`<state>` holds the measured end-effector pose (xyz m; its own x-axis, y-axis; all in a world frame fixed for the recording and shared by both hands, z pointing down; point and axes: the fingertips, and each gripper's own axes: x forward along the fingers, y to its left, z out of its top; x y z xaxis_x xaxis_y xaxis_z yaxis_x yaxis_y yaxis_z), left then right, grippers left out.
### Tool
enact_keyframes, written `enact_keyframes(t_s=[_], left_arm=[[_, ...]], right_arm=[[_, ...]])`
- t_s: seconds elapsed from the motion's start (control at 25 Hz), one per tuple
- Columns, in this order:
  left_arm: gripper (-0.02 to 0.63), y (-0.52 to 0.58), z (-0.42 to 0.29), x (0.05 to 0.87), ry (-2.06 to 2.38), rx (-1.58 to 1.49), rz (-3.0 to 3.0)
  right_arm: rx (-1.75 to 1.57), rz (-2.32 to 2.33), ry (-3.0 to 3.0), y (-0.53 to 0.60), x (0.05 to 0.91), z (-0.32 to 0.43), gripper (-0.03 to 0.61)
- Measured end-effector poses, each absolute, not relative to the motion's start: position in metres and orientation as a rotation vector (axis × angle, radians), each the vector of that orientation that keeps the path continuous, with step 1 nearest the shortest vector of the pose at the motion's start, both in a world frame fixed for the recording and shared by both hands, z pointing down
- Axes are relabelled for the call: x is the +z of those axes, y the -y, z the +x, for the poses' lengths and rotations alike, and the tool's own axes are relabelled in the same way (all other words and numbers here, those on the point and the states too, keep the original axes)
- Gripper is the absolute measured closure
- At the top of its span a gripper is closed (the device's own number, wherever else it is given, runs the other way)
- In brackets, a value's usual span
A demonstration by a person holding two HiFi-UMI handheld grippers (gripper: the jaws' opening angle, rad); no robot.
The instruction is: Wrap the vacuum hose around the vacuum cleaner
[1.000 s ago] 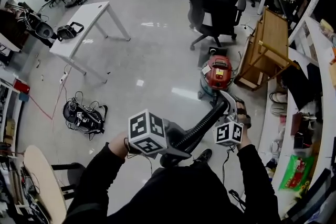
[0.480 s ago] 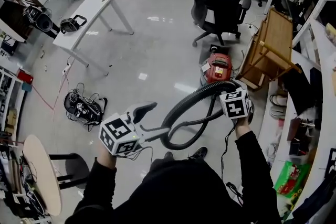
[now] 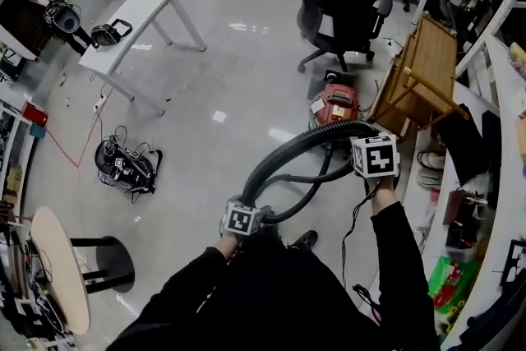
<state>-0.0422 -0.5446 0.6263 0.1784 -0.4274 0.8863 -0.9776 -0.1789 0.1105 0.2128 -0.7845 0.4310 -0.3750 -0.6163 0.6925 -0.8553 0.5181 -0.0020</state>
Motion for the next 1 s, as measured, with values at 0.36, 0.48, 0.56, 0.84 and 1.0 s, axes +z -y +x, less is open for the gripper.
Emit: enact_keyframes(t_s=[0.36,0.48,0.56,0.84,1.0], left_arm=[[0.403,0.613,-0.103,0.65,1.512,0.866,1.63],[0.411,0.673,-0.127,0.628,1.589,0.865,1.728],[0.414,0.716,-0.142,0.611,1.626,0.86,1.792],[0.417,0.849,-0.157,0.575,1.603,0.875,2.036],[0.426,0.903,-0.139,0.565,1.506,0.893,2.194]], right_arm=[[0.406,1.244,1.995,0.796,0.444,0.237,0.417],[0.466,1.272,1.949,0.812,0.453,0.251,0.417],[0.512,1.289,1.914,0.822,0.46,0.257,0.417],[0.69,1.399,1.742,0.842,0.483,0.281,0.417],[0.804,1.478,1.675,0.846,0.494,0.292,0.417]])
